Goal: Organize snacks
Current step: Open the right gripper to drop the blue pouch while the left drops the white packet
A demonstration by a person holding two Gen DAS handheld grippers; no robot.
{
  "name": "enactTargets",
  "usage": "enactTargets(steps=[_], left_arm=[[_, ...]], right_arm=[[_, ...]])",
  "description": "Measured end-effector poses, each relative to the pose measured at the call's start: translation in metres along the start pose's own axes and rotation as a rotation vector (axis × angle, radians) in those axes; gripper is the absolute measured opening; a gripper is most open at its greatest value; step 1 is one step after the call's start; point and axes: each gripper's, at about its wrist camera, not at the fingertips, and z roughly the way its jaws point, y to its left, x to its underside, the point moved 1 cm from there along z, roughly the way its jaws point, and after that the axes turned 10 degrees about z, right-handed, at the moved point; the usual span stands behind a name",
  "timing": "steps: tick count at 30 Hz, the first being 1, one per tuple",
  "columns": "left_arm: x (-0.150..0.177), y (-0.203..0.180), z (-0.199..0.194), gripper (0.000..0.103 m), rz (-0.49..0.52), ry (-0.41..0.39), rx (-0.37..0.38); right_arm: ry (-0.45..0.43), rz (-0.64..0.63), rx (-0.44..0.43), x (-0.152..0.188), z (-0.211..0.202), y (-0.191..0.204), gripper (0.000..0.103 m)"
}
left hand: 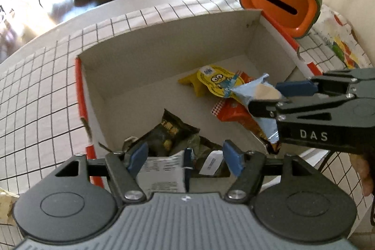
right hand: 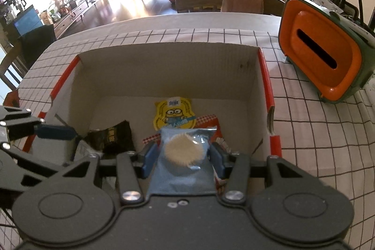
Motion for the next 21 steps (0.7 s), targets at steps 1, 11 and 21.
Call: enactTargets(steps=[1,11,21], left_arm=[[0.001,0.001,-0.004,0.07,-0.007,-0.009,0.0],[0.016,0.013,-0.044,0.073,-0.065,-0.095,-0.019],[0.039,0.038,-0.081,0.077,-0.138,-0.177,-0.041]], right_arm=[[0.0,-0.003,0.0,0.0,-0.002,0.0,0.049],[-0.019,-0.002,-0.041,0.005,-0.032,0.013,0.054],[-0.023,-0.015,-0.058,0.015,-0.057,0.04,0.06]])
